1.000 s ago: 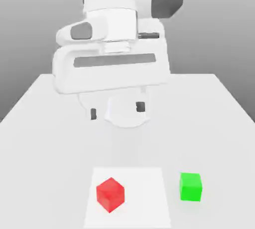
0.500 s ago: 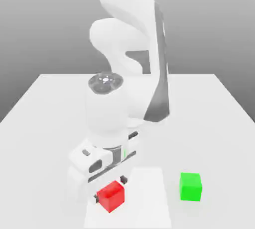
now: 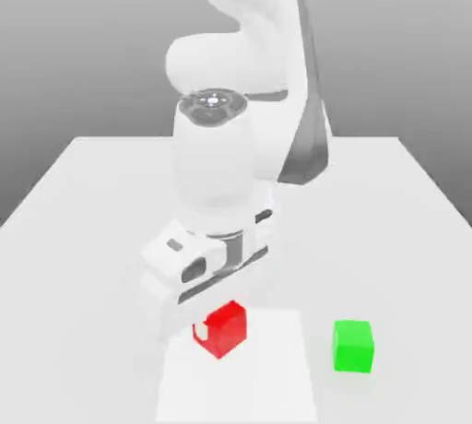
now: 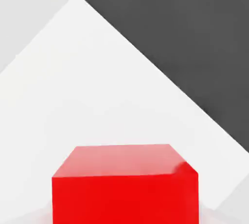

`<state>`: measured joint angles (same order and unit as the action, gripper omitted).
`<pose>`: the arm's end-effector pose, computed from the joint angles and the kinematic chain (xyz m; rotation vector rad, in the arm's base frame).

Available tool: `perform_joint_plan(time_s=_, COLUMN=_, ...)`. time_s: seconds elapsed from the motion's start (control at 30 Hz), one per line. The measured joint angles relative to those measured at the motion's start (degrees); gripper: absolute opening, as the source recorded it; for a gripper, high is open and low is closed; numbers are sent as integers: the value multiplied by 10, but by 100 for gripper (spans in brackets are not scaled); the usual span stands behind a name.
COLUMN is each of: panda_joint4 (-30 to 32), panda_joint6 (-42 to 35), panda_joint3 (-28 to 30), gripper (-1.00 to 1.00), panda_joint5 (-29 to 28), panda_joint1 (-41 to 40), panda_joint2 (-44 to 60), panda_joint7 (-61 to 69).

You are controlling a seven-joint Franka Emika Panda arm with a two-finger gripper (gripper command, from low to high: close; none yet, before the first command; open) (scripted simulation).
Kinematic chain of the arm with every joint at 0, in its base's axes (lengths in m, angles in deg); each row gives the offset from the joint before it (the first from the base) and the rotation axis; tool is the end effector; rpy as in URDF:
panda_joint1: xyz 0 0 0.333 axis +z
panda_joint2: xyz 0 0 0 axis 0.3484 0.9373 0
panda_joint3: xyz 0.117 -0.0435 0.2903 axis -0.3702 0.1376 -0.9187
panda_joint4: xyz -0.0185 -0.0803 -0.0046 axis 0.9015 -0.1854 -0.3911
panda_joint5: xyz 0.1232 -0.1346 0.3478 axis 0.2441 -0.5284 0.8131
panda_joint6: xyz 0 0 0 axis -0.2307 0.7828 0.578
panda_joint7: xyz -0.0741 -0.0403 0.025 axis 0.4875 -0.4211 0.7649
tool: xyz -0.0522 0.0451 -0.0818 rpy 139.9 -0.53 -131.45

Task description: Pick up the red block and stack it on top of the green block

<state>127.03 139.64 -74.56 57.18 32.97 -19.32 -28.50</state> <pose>0.4246 0.0361 0.2203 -3.1320 0.0063 0.0075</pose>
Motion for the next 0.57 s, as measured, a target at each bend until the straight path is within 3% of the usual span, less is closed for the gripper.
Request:
perform_joint_plan(time_s=0.27, panda_joint4=9, panda_joint6=-30, panda_joint3=-53, gripper=-100, panda_joint5=-22, panda_joint1=137, panda_joint2=-42, panda_joint7=-182)
perform_joint_plan(time_s=0.43, panda_joint4=6, panda_joint6=53, panda_joint3=-46, gripper=-100, panda_joint5=-13, panda_joint1=140, panda_joint2=45, panda_joint7=-189)
perform_joint_plan(time_s=0.47, panda_joint4=6, panda_joint6=66, panda_joint3=-46, gripper=100, panda_joint5=-11, panda_joint1=139, panda_joint2=58, panda_joint7=-188)
perform_joint_plan(time_s=0.57, panda_joint4=6, panda_joint6=66, panda_joint3=-46, gripper=100, panda_joint5=-11, panda_joint1=139, panda_joint2=58, panda_joint7=-188)
